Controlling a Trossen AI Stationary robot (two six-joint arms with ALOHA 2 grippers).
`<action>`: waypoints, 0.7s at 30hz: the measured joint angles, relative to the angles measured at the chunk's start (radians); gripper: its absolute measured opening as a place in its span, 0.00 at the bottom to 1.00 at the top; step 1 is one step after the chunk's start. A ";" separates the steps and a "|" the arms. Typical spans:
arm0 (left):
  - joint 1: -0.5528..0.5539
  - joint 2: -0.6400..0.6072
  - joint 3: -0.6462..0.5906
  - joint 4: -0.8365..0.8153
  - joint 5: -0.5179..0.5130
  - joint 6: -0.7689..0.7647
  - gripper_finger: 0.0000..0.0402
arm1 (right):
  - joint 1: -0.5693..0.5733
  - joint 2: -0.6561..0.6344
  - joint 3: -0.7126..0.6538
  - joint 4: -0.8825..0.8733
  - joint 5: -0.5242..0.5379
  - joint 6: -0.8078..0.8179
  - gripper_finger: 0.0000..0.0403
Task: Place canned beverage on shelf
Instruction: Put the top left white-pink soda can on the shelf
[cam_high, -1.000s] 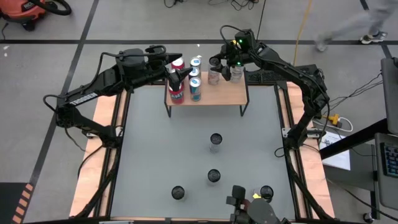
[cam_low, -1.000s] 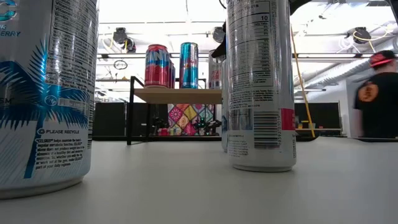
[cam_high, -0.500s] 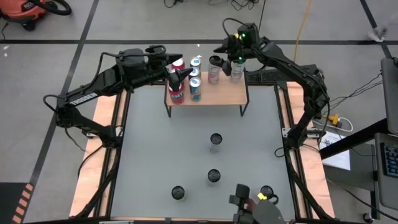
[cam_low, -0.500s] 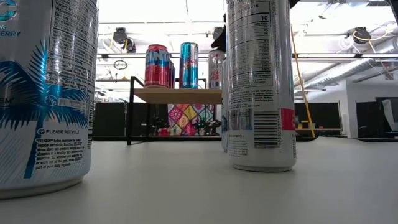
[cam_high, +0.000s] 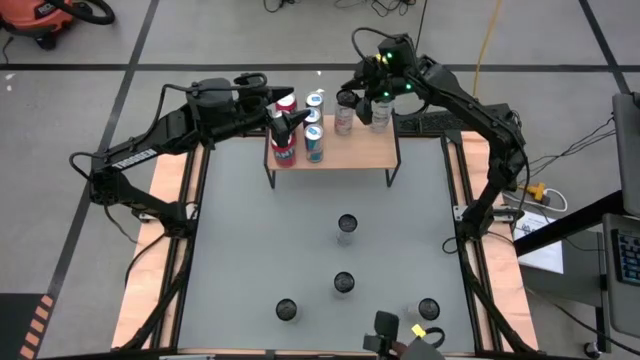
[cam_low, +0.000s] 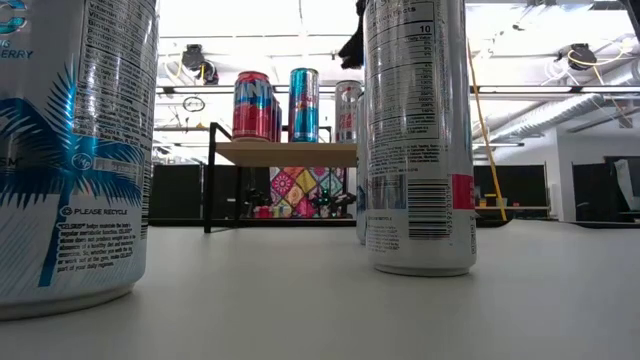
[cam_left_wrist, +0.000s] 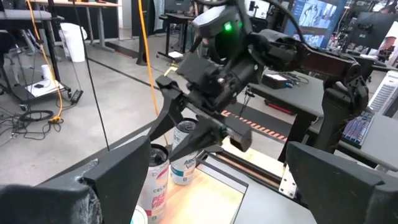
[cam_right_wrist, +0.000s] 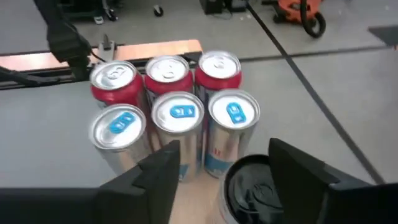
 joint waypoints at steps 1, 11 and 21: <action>0.000 0.000 0.000 0.000 0.000 0.000 0.93 | 0.000 0.007 0.000 -0.004 0.007 0.008 0.49; -0.010 0.000 0.000 -0.002 -0.001 -0.007 0.93 | 0.000 0.037 -0.001 -0.014 0.077 0.008 0.21; -0.022 0.000 0.000 -0.005 -0.001 -0.008 0.93 | -0.002 0.037 -0.002 -0.054 0.116 -0.033 0.06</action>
